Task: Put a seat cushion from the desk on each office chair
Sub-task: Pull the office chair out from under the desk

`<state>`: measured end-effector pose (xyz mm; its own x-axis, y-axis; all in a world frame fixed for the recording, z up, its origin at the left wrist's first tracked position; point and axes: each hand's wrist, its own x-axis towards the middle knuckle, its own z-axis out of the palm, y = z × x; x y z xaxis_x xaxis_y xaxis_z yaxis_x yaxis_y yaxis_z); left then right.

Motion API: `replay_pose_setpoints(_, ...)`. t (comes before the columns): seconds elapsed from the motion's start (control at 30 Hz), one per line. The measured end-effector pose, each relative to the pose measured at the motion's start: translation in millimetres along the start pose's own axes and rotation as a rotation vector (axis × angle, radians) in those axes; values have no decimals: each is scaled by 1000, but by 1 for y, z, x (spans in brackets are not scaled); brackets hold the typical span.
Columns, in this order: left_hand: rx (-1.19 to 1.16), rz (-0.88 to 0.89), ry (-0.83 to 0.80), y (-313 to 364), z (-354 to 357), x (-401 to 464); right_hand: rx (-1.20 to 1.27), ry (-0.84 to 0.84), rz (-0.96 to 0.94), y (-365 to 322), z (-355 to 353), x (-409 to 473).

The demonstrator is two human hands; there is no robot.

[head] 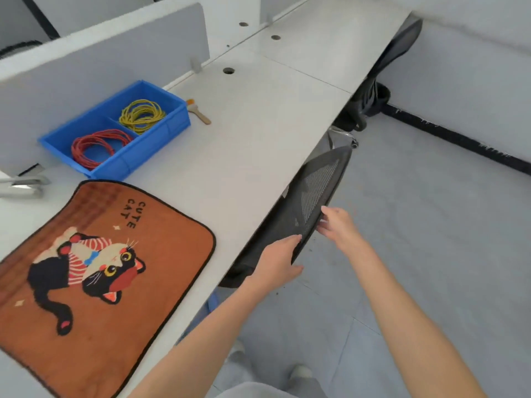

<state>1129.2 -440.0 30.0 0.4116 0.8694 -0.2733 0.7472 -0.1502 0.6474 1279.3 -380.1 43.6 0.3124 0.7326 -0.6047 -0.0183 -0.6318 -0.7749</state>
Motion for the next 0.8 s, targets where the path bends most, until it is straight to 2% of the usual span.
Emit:
replay_pose_setpoints(0.03,12,-15,19,1,4,0,157,-55,64,3,1,0)
replay_pose_setpoints(0.1,22,-36,59,3,8,2,243,-108,101,8,4,2)
replay_pose_setpoints(0.23,80,-35,97,11,18,4,289,-156,112,14,-8,8)
replay_pose_setpoints(0.47,-18,-98,189,43,61,-19,302,-234,110,45,-54,4)
replay_pose_setpoints(0.63,-69,-92,142,73,95,-31,319,-243,44,70,-98,-7)
replay_pose_setpoints(0.8,-72,-47,109,113,119,-22,320,-171,13,72,-141,-9)
